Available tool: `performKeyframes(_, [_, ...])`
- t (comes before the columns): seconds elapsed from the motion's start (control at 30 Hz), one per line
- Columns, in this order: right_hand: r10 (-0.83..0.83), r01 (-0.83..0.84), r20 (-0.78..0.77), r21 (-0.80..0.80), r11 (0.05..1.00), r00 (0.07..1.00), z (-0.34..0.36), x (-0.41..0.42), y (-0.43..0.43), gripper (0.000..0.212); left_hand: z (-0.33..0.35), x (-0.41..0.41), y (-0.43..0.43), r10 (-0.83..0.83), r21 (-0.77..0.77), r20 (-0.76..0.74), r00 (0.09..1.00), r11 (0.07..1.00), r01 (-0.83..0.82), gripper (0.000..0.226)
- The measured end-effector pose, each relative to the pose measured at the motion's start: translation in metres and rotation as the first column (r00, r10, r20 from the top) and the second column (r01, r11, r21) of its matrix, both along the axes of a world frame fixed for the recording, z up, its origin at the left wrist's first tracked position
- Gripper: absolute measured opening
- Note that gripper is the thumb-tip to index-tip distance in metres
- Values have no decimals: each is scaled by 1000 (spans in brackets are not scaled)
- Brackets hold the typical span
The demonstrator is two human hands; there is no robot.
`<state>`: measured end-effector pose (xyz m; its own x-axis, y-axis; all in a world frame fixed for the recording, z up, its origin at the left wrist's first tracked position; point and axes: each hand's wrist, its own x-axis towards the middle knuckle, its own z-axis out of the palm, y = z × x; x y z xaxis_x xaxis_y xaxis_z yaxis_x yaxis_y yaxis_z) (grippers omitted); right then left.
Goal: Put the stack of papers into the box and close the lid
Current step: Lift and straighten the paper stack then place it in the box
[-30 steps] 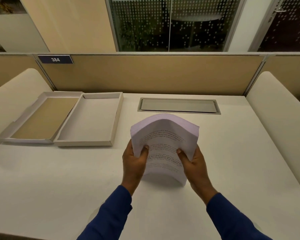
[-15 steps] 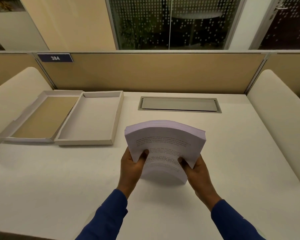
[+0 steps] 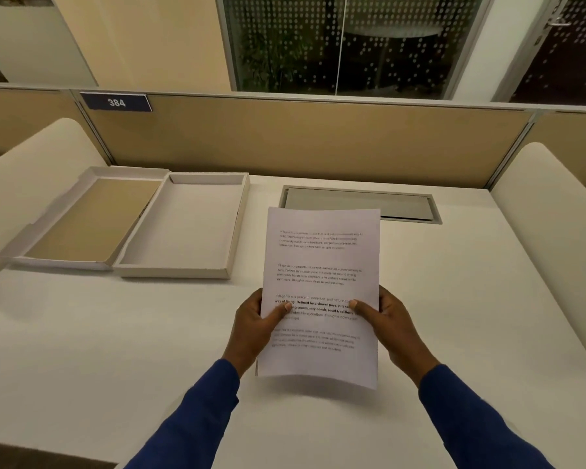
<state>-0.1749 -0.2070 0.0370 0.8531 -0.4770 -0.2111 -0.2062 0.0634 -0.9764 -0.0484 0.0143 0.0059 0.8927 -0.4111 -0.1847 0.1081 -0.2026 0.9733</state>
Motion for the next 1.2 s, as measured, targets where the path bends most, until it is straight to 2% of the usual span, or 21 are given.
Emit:
performKeyframes(0.17, [-7, 21, -89, 158, 987, 996, -8, 29, 23, 34, 2, 23, 30, -25, 21, -49, 998, 999, 26, 29])
performKeyframes(0.3, [11, 17, -133, 209, 978, 991, -9, 64, 50, 34, 6, 53, 64, -63, -31, -193, 979, 998, 58, 27])
performKeyframes(0.43, [1, 37, -161, 230, 973, 987, -6, 110, 81, 32, 10, 91, 105, -115, -98, -341, 933, 991, 86, 47])
performKeyframes(0.53, [9, 32, -183, 219, 975, 983, -1, 150, 104, 31, 13, 125, 129, -102, -82, -358, 928, 994, 77, 58])
performKeyframes(0.77, [7, 35, -173, 238, 971, 985, 11, 245, 153, 28, 25, 218, 168, -2, -74, -336, 942, 997, -24, 55])
performKeyframes(1.03, [-12, 67, -292, 178, 982, 956, 2, 332, 191, 25, 16, 325, 187, 34, -30, -332, 943, 998, -47, 55])
performKeyframes(1.2, [-42, 92, -347, 129, 987, 937, -12, 383, 194, 19, -2, 370, 183, 76, 65, -375, 924, 996, -56, 53])
